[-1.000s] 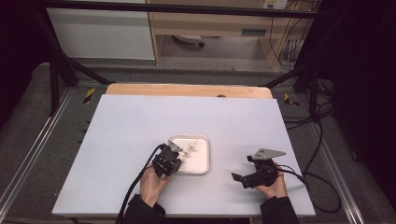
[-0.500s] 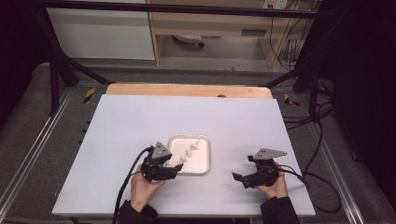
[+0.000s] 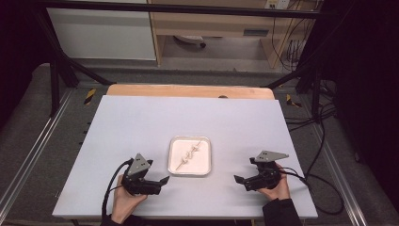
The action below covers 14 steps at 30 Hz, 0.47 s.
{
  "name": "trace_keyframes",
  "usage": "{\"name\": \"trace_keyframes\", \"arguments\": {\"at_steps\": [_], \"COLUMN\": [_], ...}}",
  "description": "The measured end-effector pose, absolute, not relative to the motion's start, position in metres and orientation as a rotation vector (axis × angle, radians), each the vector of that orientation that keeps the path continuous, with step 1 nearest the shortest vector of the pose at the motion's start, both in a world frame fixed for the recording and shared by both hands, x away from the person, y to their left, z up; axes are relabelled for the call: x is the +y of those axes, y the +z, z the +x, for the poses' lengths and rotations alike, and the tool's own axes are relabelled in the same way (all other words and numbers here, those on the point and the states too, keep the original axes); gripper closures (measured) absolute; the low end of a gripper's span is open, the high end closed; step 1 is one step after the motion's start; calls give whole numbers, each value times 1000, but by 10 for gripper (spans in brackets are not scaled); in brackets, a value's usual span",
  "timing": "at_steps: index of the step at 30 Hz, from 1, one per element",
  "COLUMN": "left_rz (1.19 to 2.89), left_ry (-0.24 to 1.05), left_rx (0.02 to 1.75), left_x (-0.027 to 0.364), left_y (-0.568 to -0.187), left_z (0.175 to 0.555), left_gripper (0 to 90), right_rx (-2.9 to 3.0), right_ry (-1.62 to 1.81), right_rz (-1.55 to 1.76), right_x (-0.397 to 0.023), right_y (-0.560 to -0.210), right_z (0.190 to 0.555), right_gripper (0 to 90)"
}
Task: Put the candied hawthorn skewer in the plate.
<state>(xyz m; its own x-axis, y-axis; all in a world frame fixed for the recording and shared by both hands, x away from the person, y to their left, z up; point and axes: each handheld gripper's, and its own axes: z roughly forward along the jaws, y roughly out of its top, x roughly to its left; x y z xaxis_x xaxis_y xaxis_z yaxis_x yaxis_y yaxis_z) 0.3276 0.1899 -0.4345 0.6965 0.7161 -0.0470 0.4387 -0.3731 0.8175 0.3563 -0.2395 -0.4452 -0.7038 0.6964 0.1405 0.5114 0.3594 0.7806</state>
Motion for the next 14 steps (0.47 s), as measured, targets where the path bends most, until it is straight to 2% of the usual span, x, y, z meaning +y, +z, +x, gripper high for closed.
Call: {"name": "trace_keyframes", "arguments": {"at_steps": [14], "left_rz": [2035], "left_ry": [384], "left_rx": [931], "left_x": [213], "left_y": [-450], "left_z": [326], "left_gripper": [119], "right_rx": [2417], "right_ry": [1260], "right_rz": [1112], "right_x": [-241], "right_y": [-451], "right_z": [354], "right_gripper": [3]}}
